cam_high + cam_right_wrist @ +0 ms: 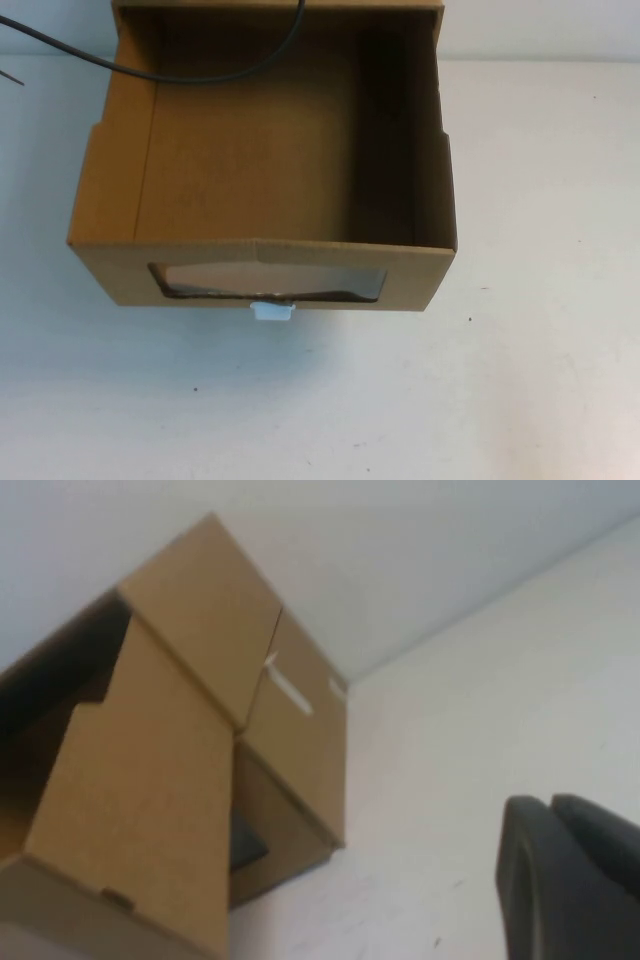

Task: Close the shoe box
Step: Close the shoe box with your right arm

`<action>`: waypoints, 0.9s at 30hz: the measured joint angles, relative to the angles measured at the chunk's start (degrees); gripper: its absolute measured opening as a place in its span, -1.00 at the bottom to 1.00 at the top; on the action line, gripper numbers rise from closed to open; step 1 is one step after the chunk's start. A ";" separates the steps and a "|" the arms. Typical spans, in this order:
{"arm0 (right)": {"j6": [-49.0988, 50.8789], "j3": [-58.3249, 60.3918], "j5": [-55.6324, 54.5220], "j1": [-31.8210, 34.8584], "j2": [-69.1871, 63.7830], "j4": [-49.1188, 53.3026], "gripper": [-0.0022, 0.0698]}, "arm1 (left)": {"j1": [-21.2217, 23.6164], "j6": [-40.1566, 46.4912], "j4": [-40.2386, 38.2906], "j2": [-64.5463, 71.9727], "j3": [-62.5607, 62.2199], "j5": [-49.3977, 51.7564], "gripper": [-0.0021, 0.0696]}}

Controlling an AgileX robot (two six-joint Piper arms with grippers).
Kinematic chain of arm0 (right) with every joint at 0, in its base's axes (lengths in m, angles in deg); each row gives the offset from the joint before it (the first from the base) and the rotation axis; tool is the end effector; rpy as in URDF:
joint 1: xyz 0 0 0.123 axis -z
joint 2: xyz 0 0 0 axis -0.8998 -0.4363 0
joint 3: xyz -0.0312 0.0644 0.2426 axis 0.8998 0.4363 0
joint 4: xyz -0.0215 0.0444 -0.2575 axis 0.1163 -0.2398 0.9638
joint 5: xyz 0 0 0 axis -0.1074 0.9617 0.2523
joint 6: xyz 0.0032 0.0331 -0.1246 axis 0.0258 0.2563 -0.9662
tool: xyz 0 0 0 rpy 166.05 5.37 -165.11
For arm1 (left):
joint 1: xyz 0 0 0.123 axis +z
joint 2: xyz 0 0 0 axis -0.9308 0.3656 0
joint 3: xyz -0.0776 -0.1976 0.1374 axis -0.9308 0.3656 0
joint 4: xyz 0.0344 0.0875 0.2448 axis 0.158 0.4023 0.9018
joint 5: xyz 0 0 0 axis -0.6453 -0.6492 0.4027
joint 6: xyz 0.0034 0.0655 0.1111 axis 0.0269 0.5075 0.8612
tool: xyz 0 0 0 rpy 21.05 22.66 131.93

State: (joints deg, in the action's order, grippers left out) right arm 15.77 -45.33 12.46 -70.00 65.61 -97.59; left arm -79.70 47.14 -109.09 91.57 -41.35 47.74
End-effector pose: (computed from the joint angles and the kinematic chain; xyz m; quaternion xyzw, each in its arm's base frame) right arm 0.1353 0.0183 0.2076 0.1493 0.6805 0.2469 0.6735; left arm 0.4560 -0.1619 0.3522 0.2908 0.8135 -0.2553 0.4340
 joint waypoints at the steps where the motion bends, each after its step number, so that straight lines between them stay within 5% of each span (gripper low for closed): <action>1: 0.00 -1.59 3.60 0.00 0.00 -0.79 -0.97 | 0.00 0.00 0.00 0.00 0.00 0.00 -0.96; 12: -11.85 -30.77 44.66 0.00 -23.76 -1.89 -0.97 | 0.00 -0.37 0.13 0.00 0.00 0.22 -0.96; 21: -25.53 -46.53 52.94 -1.29 -47.77 -5.59 -0.97 | 0.00 -1.09 0.13 0.00 0.00 0.81 -0.96; 27: -26.93 -53.79 49.45 -13.59 -57.91 -7.03 -0.97 | 0.00 -2.36 0.13 0.00 0.00 1.03 -0.96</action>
State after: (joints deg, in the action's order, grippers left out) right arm -11.15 -99.12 61.90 -83.59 7.71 -104.63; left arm -79.70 44.78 -108.95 91.57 -41.35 48.77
